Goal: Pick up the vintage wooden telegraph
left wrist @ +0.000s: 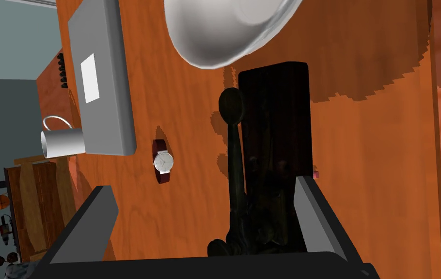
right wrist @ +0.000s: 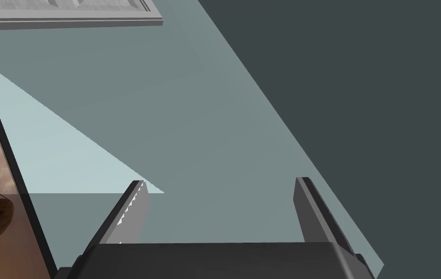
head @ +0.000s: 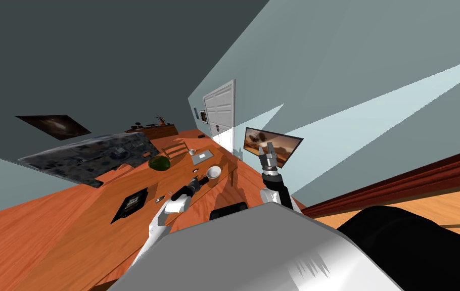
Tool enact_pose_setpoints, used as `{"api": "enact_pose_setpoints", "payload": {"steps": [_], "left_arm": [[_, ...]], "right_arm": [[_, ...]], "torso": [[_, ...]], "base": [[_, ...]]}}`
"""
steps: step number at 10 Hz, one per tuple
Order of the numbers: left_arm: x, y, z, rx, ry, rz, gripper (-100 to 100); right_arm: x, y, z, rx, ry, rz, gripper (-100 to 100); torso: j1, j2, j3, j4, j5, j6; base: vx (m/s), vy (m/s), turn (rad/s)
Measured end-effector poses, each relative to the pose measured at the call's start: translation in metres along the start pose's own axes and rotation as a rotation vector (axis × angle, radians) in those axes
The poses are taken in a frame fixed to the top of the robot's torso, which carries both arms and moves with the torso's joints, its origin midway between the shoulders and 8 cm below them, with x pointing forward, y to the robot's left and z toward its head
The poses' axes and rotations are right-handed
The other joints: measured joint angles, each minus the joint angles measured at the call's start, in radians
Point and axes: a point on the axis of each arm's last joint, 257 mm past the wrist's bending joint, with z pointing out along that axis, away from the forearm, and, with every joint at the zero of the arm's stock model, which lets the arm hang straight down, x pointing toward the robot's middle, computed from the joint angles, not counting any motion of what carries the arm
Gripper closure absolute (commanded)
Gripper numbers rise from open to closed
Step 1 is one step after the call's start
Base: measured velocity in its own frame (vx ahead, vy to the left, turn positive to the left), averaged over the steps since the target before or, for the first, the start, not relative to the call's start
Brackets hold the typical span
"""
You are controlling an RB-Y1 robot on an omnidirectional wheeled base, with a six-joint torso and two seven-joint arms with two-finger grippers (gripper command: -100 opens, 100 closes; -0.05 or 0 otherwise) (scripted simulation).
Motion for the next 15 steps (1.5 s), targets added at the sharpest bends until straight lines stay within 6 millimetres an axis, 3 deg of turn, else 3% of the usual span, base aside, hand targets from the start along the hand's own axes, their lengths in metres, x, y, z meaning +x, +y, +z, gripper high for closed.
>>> {"api": "enact_pose_setpoints", "payload": {"steps": [8, 12, 13, 14, 15], "left_arm": [[-0.039, 0.034, 0.009, -0.187, -0.115, -0.064, -100], [-0.057, 0.039, 0.009, -0.254, -0.173, -0.091, -100], [-0.057, 0.04, 0.009, -0.257, -0.175, -0.093, 0], [-0.057, 0.04, 0.009, -0.257, -0.175, -0.092, -100], [-0.058, 0.043, 0.011, -0.258, -0.177, -0.095, -100]], "right_arm": [[0.0, 0.0, 0.0, 0.0, 0.0, 0.0, 0], [0.0, 0.0, 0.0, 0.0, 0.0, 0.0, 0], [0.0, 0.0, 0.0, 0.0, 0.0, 0.0, 0], [0.0, 0.0, 0.0, 0.0, 0.0, 0.0, 0], [0.0, 0.0, 0.0, 0.0, 0.0, 0.0, 0]], "torso": [[0.0, 0.0, 0.0, 0.0, 0.0, 0.0], [-0.001, -0.001, 0.0, 0.0, 0.0, 0.0], [-0.001, 0.0, 0.0, 0.0, 0.0, -0.001], [-0.002, 0.0, 0.0, 0.0, 0.0, -0.001], [-0.002, 0.0, 0.0, 0.0, 0.0, -0.001]], "base": [[0.009, 0.03, -0.086], [0.011, 0.022, -0.062], [0.0, 0.0, 0.0], [0.015, 0.006, -0.016], [0.026, 0.008, -0.027]]}}
